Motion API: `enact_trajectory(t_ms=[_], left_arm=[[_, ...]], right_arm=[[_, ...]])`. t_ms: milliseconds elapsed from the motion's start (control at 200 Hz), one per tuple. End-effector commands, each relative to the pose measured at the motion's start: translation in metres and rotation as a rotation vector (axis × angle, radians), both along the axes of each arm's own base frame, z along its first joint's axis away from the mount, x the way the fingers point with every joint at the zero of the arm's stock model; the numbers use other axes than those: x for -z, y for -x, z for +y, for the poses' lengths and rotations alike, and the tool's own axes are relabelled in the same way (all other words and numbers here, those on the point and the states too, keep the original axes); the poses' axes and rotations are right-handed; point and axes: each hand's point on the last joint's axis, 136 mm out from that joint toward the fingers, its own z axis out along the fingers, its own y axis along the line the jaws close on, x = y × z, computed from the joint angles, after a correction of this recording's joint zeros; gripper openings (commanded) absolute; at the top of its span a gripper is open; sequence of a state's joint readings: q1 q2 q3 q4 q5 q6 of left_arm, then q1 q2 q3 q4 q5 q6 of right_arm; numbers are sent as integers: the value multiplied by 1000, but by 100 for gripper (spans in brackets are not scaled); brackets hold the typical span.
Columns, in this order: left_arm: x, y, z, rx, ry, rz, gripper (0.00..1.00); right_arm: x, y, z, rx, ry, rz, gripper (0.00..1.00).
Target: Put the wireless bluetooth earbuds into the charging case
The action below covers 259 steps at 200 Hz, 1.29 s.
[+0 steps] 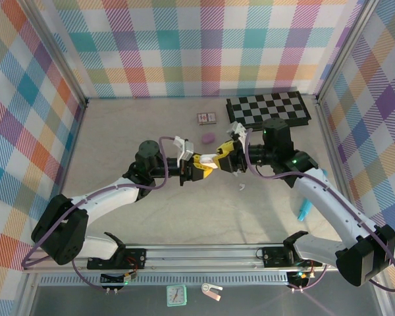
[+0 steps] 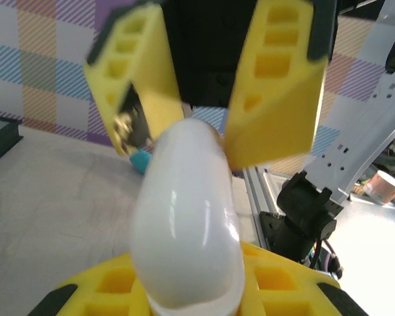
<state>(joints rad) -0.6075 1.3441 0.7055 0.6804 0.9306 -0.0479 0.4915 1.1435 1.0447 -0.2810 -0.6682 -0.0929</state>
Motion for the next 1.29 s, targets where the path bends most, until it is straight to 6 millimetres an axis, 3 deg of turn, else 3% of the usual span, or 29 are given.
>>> enact_trajectory(t_ms=[0, 160, 295, 485, 675, 875, 995, 1290], left_arm=[[-17, 16, 0, 54, 5, -115, 4], [-9, 14, 2, 26, -25, -134, 5], [9, 8, 7, -31, -91, -174, 6], [31, -2, 14, -107, -164, -229, 7], [36, -1, 15, -113, -170, -241, 7], [40, 1, 16, -107, -185, -251, 7], [41, 1, 16, -107, -186, -252, 7], [40, 3, 18, -103, -186, -252, 7]], right_arm=[[-18, -19, -4, 104, -22, -51, 48], [-21, -19, -4, 106, -39, -47, 57], [-30, -14, -6, 121, -86, -42, 65], [-27, -34, -36, 355, -123, 27, 67], [29, -68, -99, 704, -77, 256, 66], [107, -69, -138, 946, 129, 510, 65], [145, -62, -141, 981, 206, 643, 62], [214, -56, -126, 901, 334, 848, 47]])
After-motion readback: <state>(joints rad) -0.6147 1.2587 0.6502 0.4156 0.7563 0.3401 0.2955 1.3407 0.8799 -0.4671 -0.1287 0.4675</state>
